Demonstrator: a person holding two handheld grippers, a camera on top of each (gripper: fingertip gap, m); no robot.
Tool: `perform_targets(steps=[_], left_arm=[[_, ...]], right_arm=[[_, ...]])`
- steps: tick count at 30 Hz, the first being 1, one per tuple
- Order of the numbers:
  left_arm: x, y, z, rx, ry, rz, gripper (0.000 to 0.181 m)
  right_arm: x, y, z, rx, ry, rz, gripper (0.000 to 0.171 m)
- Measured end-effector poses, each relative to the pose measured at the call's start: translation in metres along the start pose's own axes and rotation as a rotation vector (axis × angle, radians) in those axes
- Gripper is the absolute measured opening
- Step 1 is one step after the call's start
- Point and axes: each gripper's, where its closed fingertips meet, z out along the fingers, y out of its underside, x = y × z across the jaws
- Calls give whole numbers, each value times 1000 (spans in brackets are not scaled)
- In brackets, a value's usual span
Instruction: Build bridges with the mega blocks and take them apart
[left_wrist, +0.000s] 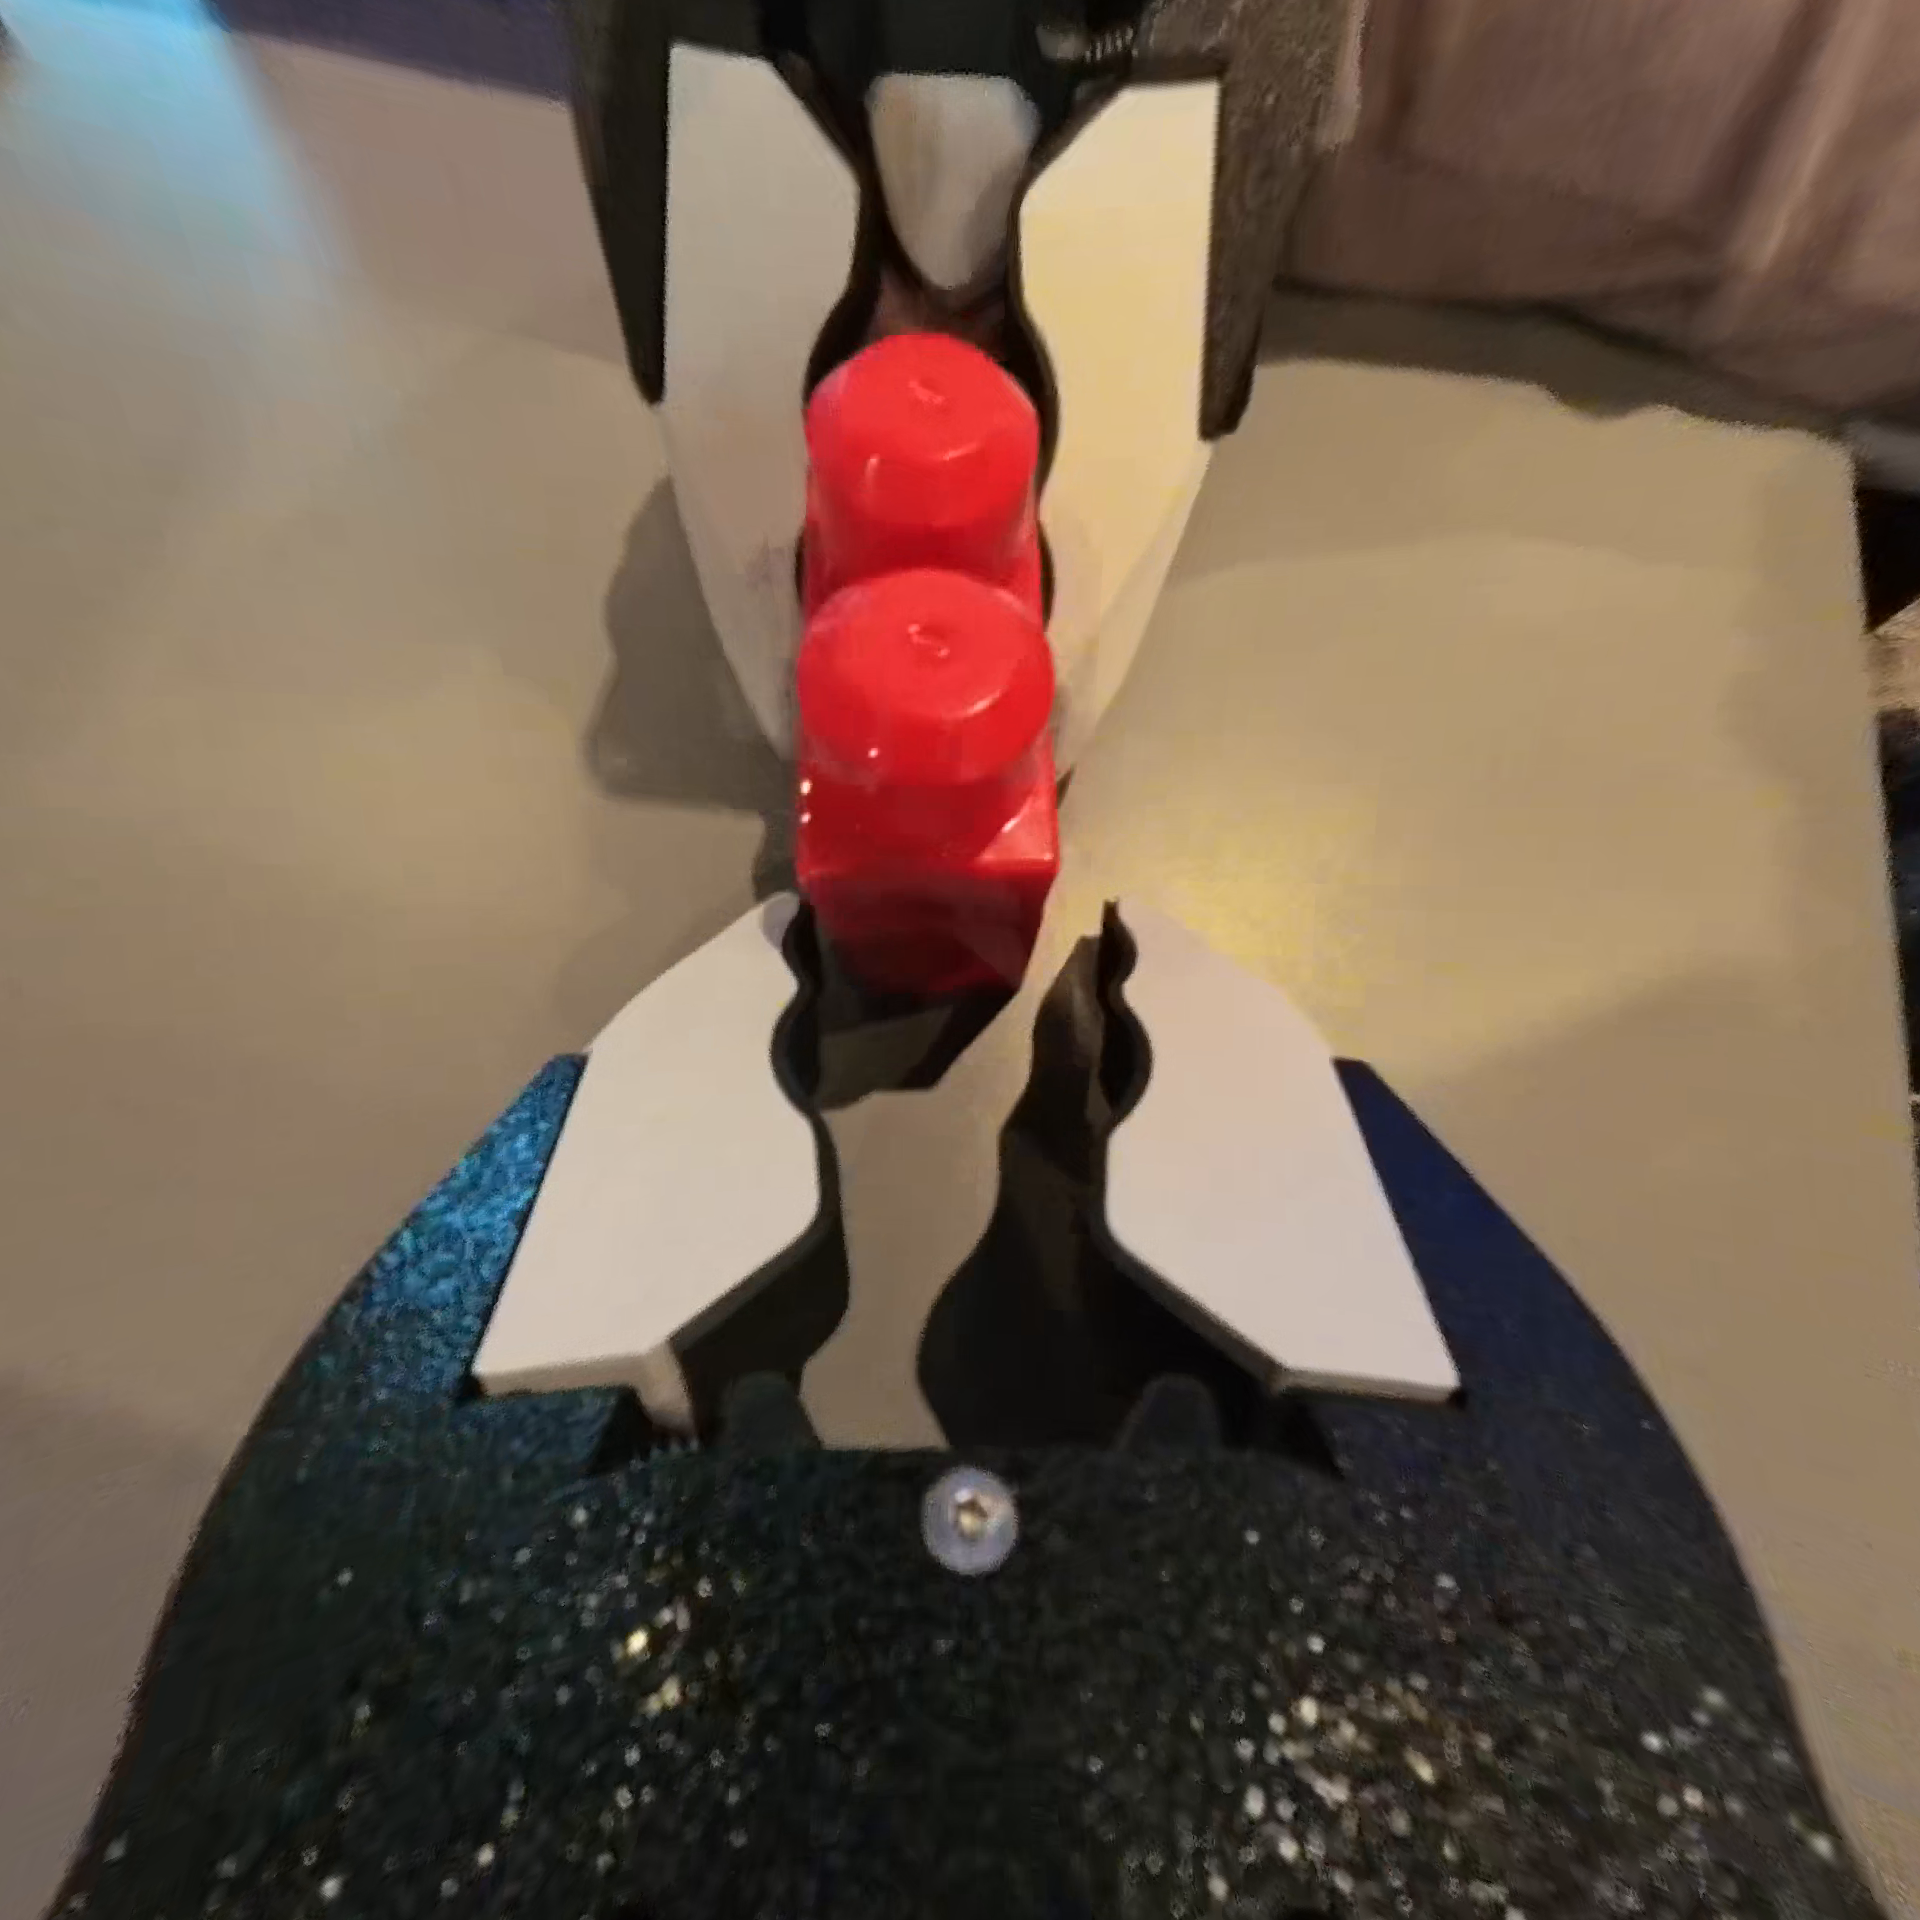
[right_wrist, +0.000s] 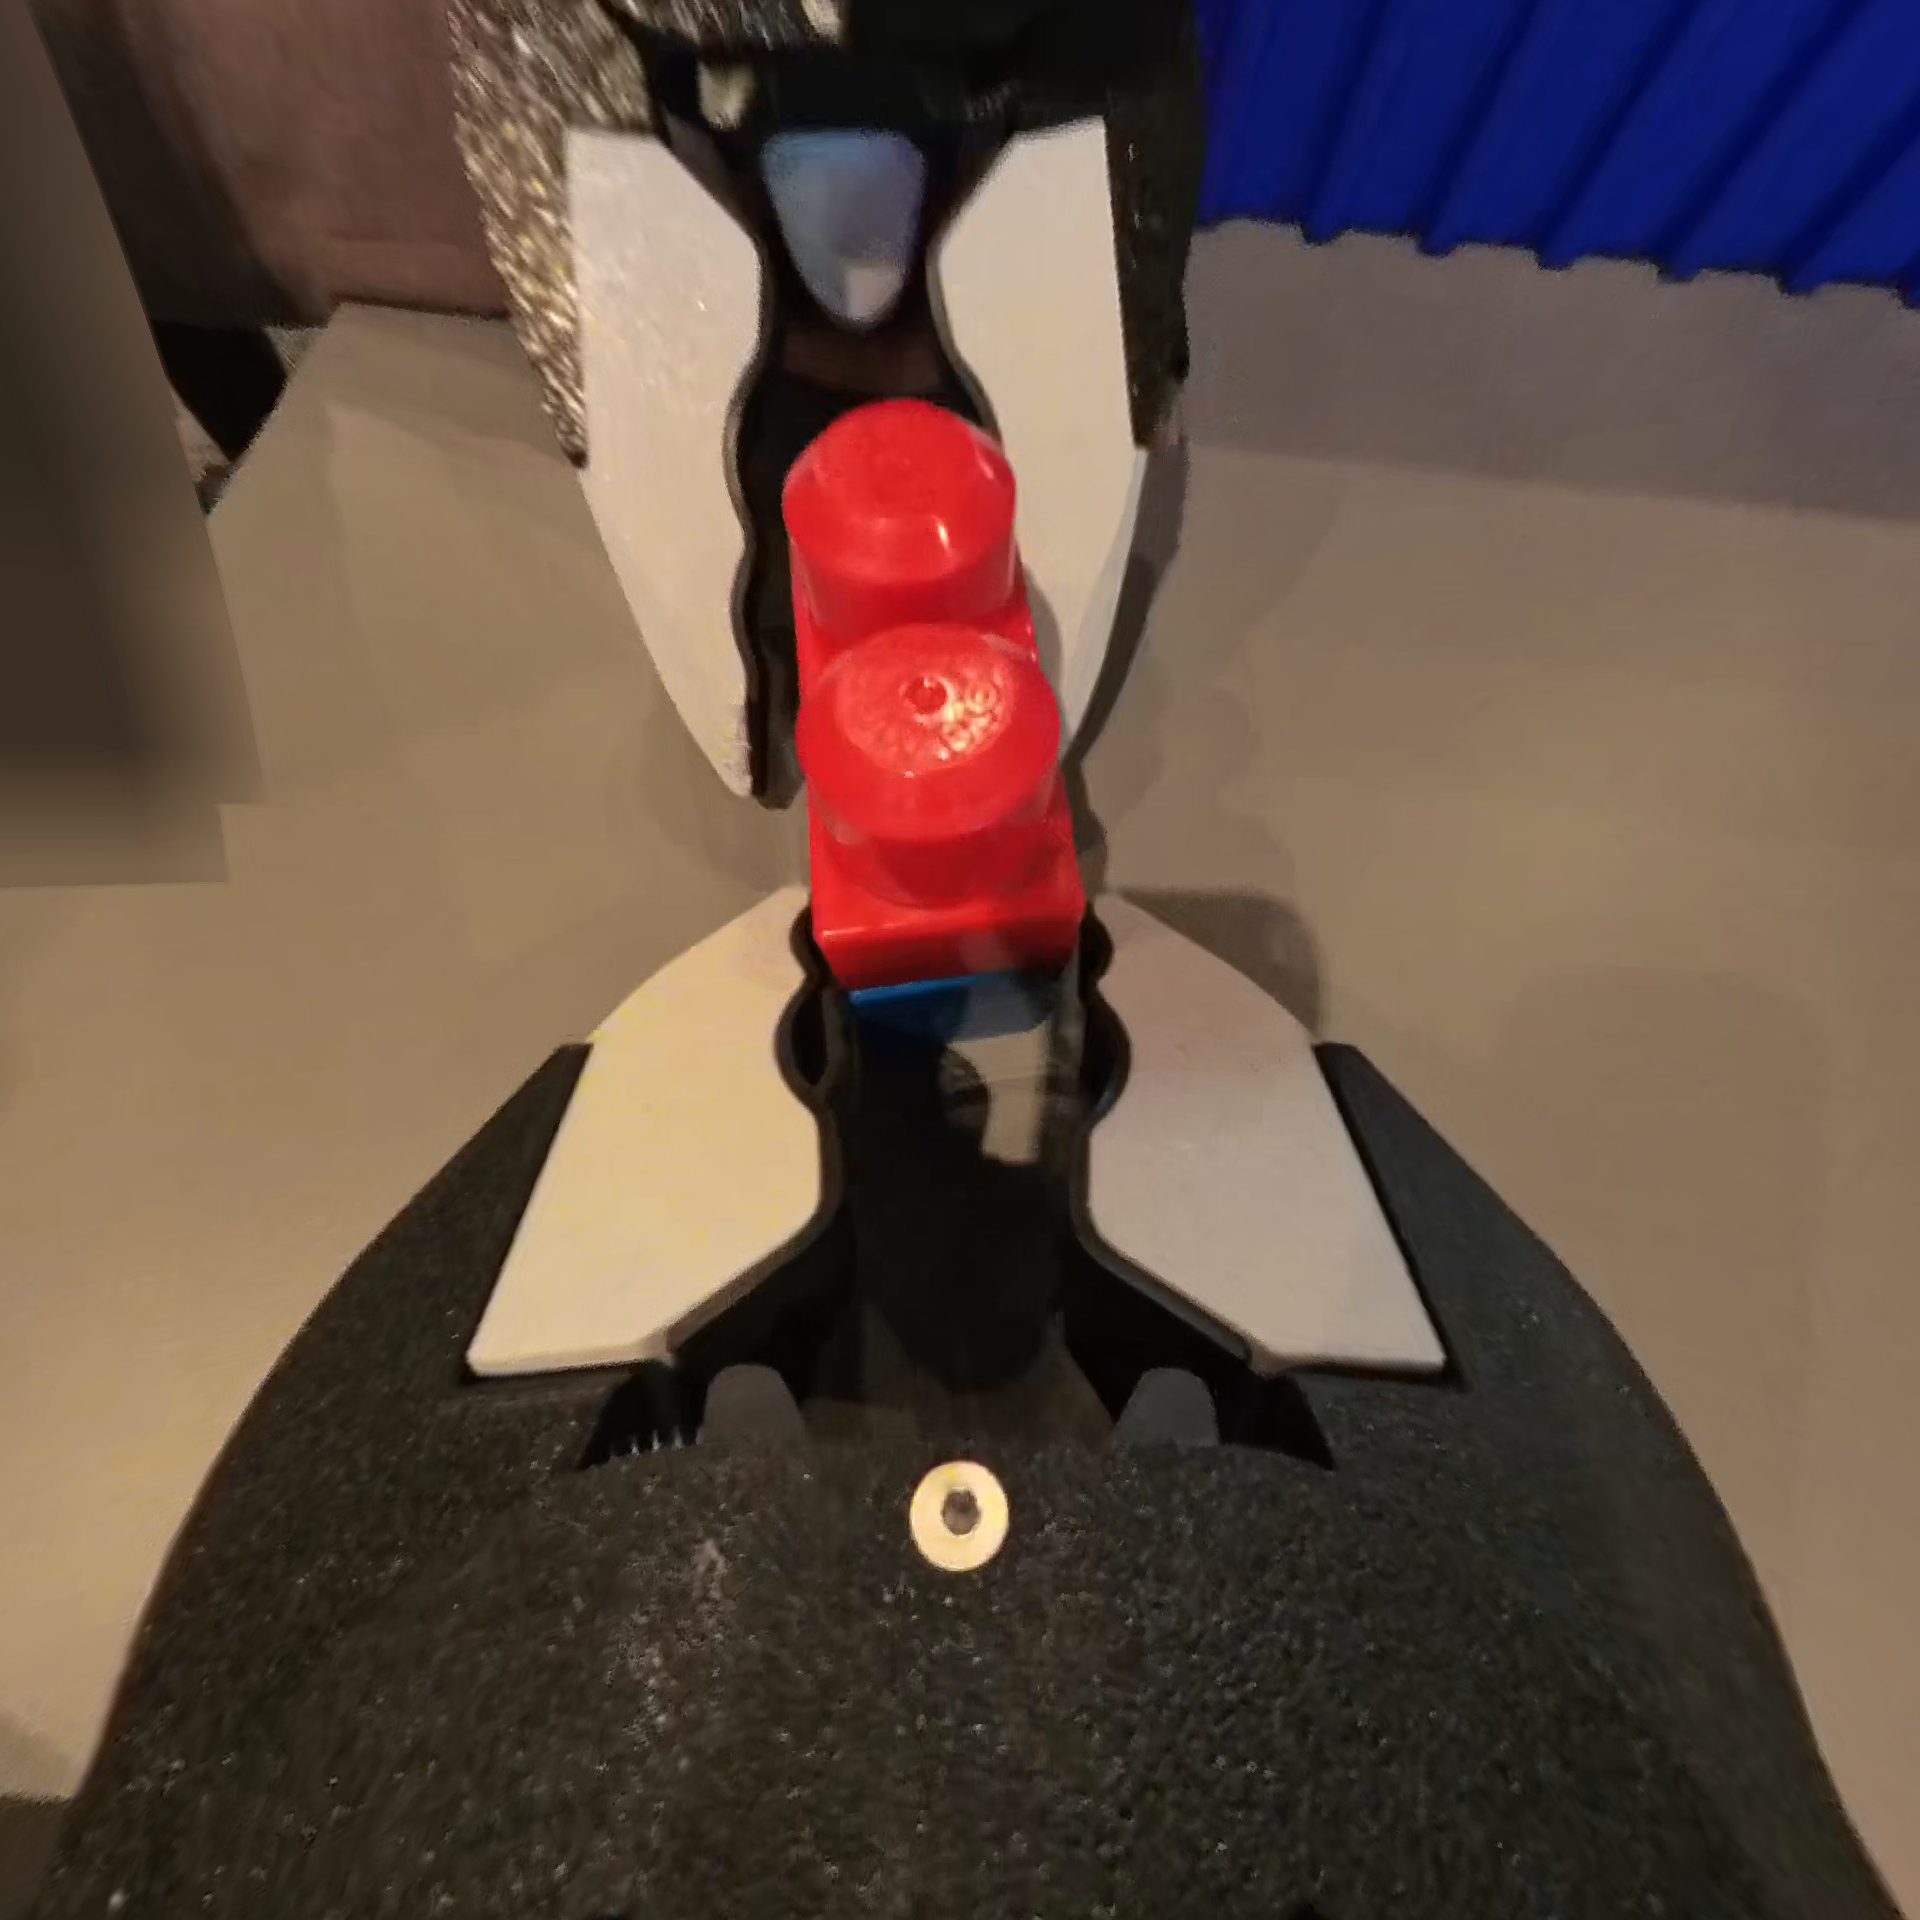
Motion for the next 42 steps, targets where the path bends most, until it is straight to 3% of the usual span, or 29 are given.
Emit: perform_targets(steps=[3, 15, 33, 35, 37, 39, 42], left_arm=[[-2, -1, 0, 5, -9, -8, 46], [-2, -4, -1, 27, 10, -43, 36], [-1, -1, -1, 11, 23, 5, 36], [0, -2, 0, 14, 24, 10, 36], [1, -2, 0, 14, 28, 14, 36], [1, -2, 0, 13, 30, 17, 36], [1, -2, 0, 13, 30, 16, 36]], right_arm=[[1, 3, 0, -17, 6, 20, 51], [-4, -4, -9, 60, -72, 86, 38], [-6, -3, -9, 55, 47, 95, 38], [-8, -10, -12, 112, 12, 116, 40], [-20, -32, -23, 279, -102, 127, 58], [-17, -40, -30, 356, -107, 138, 55], [-14, -40, -26, 317, -29, 63, 45]])
